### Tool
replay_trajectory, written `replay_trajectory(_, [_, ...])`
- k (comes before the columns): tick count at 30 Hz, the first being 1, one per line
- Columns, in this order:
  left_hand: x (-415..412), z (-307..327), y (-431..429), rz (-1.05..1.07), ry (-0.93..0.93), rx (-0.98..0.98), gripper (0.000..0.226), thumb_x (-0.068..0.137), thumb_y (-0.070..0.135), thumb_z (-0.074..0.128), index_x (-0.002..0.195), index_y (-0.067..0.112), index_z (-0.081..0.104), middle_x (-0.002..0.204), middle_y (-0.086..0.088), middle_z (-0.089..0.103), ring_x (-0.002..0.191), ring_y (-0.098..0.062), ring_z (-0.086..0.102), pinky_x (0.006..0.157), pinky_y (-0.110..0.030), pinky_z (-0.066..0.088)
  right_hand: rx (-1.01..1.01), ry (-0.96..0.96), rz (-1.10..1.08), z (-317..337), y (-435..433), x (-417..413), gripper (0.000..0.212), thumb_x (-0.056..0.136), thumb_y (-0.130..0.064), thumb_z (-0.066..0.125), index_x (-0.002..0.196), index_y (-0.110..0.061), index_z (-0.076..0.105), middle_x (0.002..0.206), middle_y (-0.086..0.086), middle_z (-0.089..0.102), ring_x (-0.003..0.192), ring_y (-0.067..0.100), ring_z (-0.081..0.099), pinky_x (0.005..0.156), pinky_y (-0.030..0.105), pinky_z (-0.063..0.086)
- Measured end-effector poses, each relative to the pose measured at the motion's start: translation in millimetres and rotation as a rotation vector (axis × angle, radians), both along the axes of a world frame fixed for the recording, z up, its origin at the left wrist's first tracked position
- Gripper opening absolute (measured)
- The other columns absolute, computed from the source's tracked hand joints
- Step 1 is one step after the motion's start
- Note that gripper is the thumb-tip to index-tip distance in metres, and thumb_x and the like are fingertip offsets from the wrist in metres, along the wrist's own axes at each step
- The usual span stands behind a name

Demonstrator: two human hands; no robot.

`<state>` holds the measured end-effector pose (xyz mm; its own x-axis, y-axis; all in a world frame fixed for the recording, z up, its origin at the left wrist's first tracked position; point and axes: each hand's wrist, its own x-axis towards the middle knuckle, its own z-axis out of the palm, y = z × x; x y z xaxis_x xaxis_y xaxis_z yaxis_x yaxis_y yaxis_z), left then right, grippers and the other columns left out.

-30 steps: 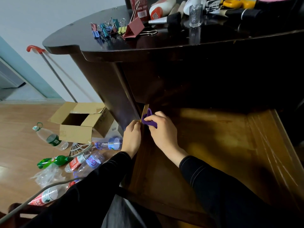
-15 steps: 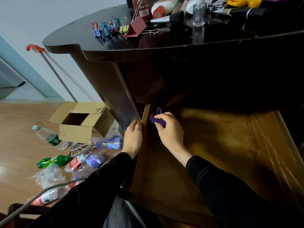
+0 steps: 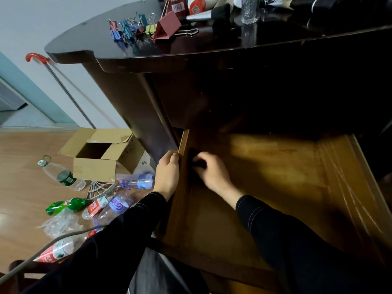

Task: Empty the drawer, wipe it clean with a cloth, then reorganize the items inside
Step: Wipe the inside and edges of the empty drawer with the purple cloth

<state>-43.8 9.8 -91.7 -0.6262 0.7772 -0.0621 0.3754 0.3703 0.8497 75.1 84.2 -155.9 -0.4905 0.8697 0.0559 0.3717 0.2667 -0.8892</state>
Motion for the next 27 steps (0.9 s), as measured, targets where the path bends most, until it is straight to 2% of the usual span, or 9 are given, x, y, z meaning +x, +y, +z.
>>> replay_trajectory(3, [-0.1, 0.8, 0.5, -0.002, 0.002, -0.016, 0.029, 0.103, 0.018, 0.037, 0.102, 0.008, 0.064, 0.103, -0.012, 0.067, 0.102, -0.03, 0.061, 0.099, -0.049, 0.046, -0.025, -0.214, 0.103, -11.6, -6.4, 2.4, 0.028, 0.093, -0.015, 0.067, 0.116, -0.029, 0.066, 0.121, -0.004, 0.067, 0.096, 0.016, 0.066, 0.078, 0.032, 0.055])
replay_trajectory(5, [0.6, 0.3, 0.2, -0.004, 0.008, -0.013, 0.029, 0.104, 0.018, 0.036, 0.104, 0.008, 0.064, 0.105, -0.013, 0.067, 0.103, -0.03, 0.061, 0.1, -0.05, 0.046, -0.024, -0.244, 0.099, -9.0, -0.6, 5.1, 0.026, 0.094, -0.018, 0.066, 0.117, -0.03, 0.066, 0.122, -0.004, 0.067, 0.097, 0.016, 0.066, 0.075, 0.03, 0.052])
replay_trajectory(8, [1.1, 0.3, 0.5, 0.003, 0.021, -0.011, 0.029, 0.104, 0.017, 0.037, 0.104, 0.005, 0.064, 0.104, -0.015, 0.067, 0.103, -0.032, 0.061, 0.099, -0.05, 0.046, -0.022, -0.066, -0.044, 9.6, 1.5, -0.1, 0.023, 0.094, -0.02, 0.066, 0.117, -0.026, 0.068, 0.121, -0.005, 0.067, 0.106, 0.017, 0.064, 0.078, 0.027, 0.05])
replay_trajectory(11, [0.7, 0.1, 1.7, 0.002, 0.025, 0.004, 0.028, 0.103, 0.015, 0.038, 0.102, 0.005, 0.064, 0.102, -0.016, 0.067, 0.101, -0.033, 0.061, 0.095, -0.046, 0.046, 0.038, 0.157, -0.102, 20.3, -15.1, -9.0, 0.02, 0.093, -0.018, 0.068, 0.112, -0.022, 0.068, 0.115, -0.009, 0.062, 0.102, 0.013, 0.061, 0.078, 0.024, 0.053])
replay_trajectory(15, [0.4, 1.0, 1.0, -0.005, 0.034, -0.013, 0.029, 0.104, 0.016, 0.037, 0.104, 0.005, 0.064, 0.102, -0.015, 0.067, 0.101, -0.032, 0.061, 0.097, -0.049, 0.047, -0.011, -0.126, 0.038, 5.5, -21.8, 1.7, 0.024, 0.094, -0.014, 0.065, 0.115, -0.025, 0.064, 0.124, -0.004, 0.062, 0.103, 0.019, 0.063, 0.083, 0.036, 0.055])
replay_trajectory(17, [1.0, 0.7, 1.2, -0.006, 0.026, -0.016, 0.03, 0.105, 0.017, 0.036, 0.107, 0.006, 0.064, 0.106, -0.015, 0.067, 0.104, -0.031, 0.061, 0.1, -0.05, 0.046, -0.089, -0.221, 0.079, 2.9, -13.9, 7.4, 0.027, 0.095, -0.014, 0.065, 0.118, -0.027, 0.065, 0.126, -0.002, 0.064, 0.103, 0.019, 0.065, 0.082, 0.034, 0.054])
replay_trajectory(19, [1.3, 0.3, 2.2, -0.002, 0.021, -0.012, 0.03, 0.105, 0.018, 0.036, 0.11, 0.006, 0.064, 0.109, -0.015, 0.067, 0.107, -0.031, 0.06, 0.102, -0.05, 0.045, -0.044, -0.153, 0.011, 11.8, -6.7, 5.5, 0.025, 0.094, -0.016, 0.065, 0.116, -0.028, 0.067, 0.124, -0.004, 0.066, 0.106, 0.017, 0.064, 0.076, 0.028, 0.05])
replay_trajectory(23, [1.8, 0.8, 2.2, -0.002, 0.024, -0.003, 0.029, 0.104, 0.017, 0.037, 0.107, 0.005, 0.064, 0.107, -0.014, 0.067, 0.104, -0.03, 0.06, 0.099, -0.049, 0.046, 0.062, 0.177, -0.141, 25.9, -17.1, -9.3, 0.02, 0.091, -0.019, 0.07, 0.111, -0.022, 0.069, 0.116, -0.005, 0.067, 0.1, 0.012, 0.062, 0.067, 0.011, 0.043])
replay_trajectory(27, [0.8, 1.1, 1.8, -0.001, 0.028, 0.0, 0.029, 0.103, 0.015, 0.038, 0.102, 0.003, 0.064, 0.102, -0.016, 0.067, 0.1, -0.032, 0.061, 0.095, -0.049, 0.047, 0.07, -0.038, -0.061, 10.5, -25.1, -2.6, 0.021, 0.092, -0.016, 0.068, 0.111, -0.025, 0.069, 0.12, -0.009, 0.066, 0.103, 0.015, 0.063, 0.073, 0.023, 0.049])
